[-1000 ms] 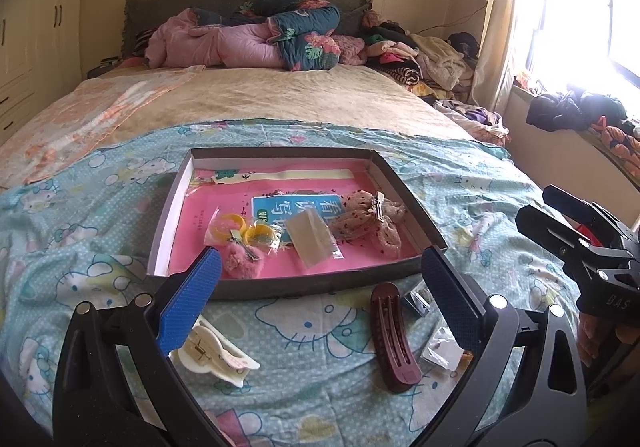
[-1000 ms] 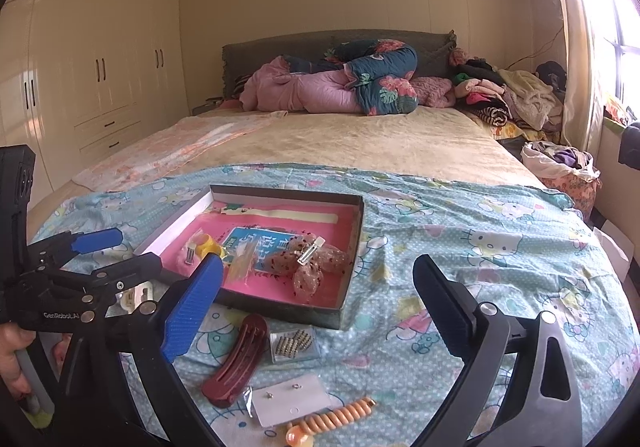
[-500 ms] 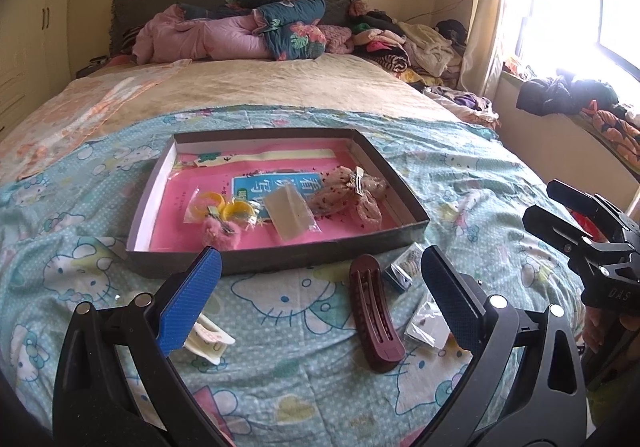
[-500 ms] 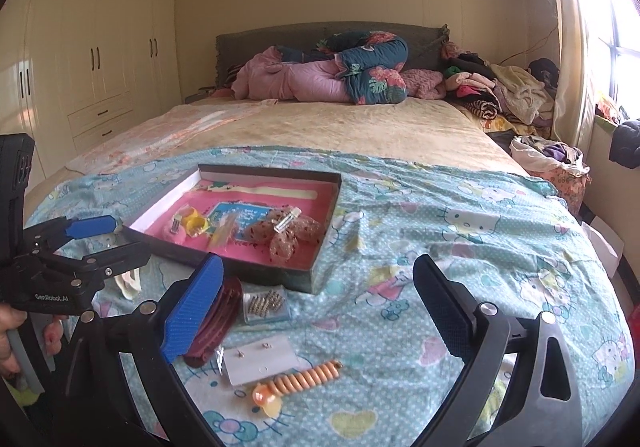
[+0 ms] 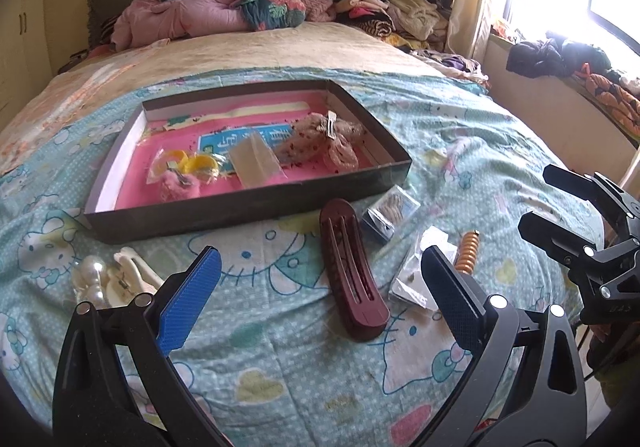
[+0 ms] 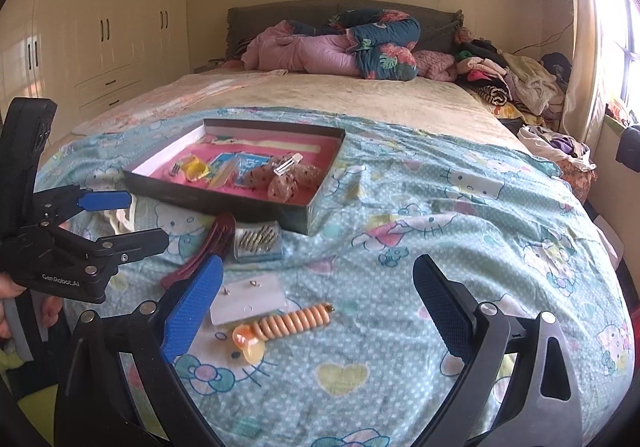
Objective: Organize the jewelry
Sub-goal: 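Grasp the maroon comb clip with the left tool while the right grasps the clear earring card, then carry the maroon clip and earring card over the pink-lined box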
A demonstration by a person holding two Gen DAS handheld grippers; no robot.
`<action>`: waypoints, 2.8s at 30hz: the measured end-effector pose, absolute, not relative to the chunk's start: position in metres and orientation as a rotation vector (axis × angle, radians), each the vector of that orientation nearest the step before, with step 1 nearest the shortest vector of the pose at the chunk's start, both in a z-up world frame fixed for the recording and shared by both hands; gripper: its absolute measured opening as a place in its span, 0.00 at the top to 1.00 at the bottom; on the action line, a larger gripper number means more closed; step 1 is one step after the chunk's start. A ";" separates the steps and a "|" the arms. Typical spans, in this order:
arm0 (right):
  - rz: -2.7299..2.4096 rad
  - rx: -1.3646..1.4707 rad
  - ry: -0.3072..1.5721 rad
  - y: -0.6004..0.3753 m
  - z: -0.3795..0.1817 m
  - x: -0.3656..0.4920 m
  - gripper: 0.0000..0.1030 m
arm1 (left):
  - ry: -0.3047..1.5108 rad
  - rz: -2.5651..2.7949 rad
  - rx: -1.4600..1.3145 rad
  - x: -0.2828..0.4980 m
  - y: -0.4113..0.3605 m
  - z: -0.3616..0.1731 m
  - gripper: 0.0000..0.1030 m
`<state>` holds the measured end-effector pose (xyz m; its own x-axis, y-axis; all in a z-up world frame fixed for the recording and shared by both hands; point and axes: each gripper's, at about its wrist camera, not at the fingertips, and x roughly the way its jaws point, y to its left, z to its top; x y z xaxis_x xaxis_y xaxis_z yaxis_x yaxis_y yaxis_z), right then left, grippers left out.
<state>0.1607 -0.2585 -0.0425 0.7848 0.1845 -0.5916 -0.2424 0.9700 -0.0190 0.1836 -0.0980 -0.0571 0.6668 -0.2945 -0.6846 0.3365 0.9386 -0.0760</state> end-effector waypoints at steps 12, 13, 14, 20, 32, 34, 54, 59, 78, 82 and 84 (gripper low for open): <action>0.300 -0.130 0.682 -0.259 -0.066 0.166 0.09 | 0.887 -0.374 0.102 0.190 -0.111 -0.093 0.16; 0.304 -0.129 0.685 -0.259 -0.066 0.167 0.09 | 0.902 -0.377 0.107 0.191 -0.112 -0.096 0.19; 0.308 -0.128 0.689 -0.259 -0.067 0.167 0.09 | 0.907 -0.377 0.110 0.192 -0.113 -0.098 0.20; 0.348 -0.146 0.713 -0.255 -0.074 0.174 0.09 | 0.917 -0.350 0.119 0.196 -0.109 -0.105 0.42; 0.474 -0.245 0.776 -0.215 -0.099 0.193 0.09 | 0.920 -0.339 0.093 0.206 -0.096 -0.101 0.52; 0.481 -0.247 0.786 -0.214 -0.103 0.197 0.09 | 0.924 -0.344 0.092 0.209 -0.096 -0.101 0.52; 0.535 -0.195 0.794 -0.218 -0.106 0.207 0.39 | 0.925 -0.399 0.147 0.221 -0.114 -0.102 0.79; 0.520 -0.175 0.766 -0.225 -0.094 0.198 0.39 | 0.909 -0.413 0.122 0.212 -0.112 -0.096 0.79; 0.496 -0.175 0.701 -0.212 -0.056 0.180 0.39 | 0.805 -0.376 0.052 0.190 -0.084 -0.055 0.79; 0.479 -0.182 0.690 -0.207 -0.046 0.180 0.39 | 0.785 -0.369 0.026 0.189 -0.075 -0.048 0.79; 0.463 -0.176 0.676 -0.207 -0.038 0.182 0.39 | 0.782 -0.365 0.024 0.190 -0.073 -0.045 0.79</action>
